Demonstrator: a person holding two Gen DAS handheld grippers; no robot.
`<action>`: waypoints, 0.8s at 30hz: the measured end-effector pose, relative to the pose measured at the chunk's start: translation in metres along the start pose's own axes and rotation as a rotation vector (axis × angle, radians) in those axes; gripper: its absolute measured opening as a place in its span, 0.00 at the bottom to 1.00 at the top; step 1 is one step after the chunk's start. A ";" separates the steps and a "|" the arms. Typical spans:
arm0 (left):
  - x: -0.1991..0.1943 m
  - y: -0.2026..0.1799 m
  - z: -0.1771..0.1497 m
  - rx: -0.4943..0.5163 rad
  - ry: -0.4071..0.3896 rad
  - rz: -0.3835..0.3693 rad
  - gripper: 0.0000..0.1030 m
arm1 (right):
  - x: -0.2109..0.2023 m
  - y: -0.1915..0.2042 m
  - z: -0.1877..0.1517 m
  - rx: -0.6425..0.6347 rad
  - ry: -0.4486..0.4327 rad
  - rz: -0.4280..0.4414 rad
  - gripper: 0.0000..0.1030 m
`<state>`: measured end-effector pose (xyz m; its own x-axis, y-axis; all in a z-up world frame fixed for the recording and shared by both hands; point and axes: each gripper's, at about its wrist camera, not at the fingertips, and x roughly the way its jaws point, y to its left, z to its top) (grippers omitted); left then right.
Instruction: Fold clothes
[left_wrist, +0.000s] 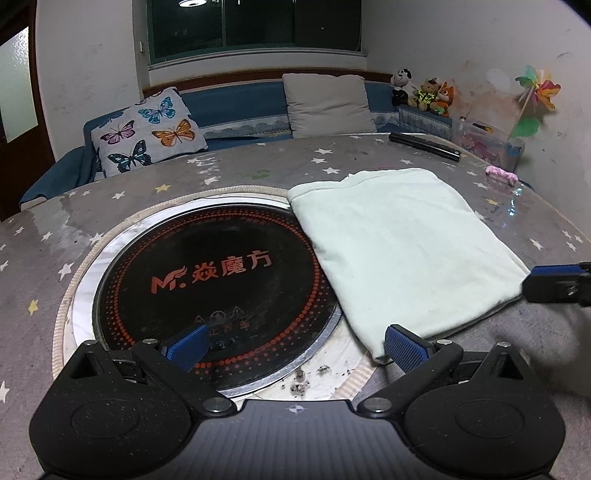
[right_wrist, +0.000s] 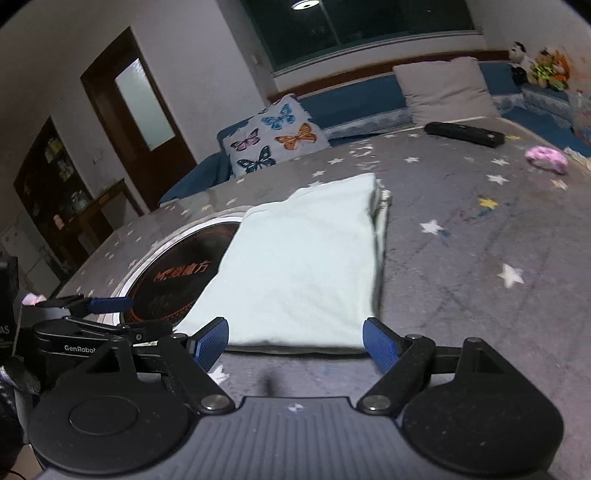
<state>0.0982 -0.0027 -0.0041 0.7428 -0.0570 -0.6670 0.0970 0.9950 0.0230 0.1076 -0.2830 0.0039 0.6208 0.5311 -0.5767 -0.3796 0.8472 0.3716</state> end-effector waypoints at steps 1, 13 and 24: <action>0.000 0.000 0.000 0.002 0.001 0.003 1.00 | -0.001 -0.004 -0.001 0.006 0.002 -0.022 0.79; 0.002 -0.007 -0.001 0.030 0.002 0.006 1.00 | -0.012 -0.027 -0.001 0.030 -0.020 -0.086 0.40; 0.019 0.004 0.031 -0.085 0.015 -0.031 0.80 | 0.016 -0.021 0.038 0.033 -0.028 -0.078 0.40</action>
<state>0.1332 -0.0021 0.0059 0.7304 -0.0872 -0.6774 0.0628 0.9962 -0.0605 0.1510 -0.2929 0.0144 0.6665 0.4624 -0.5848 -0.3068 0.8850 0.3501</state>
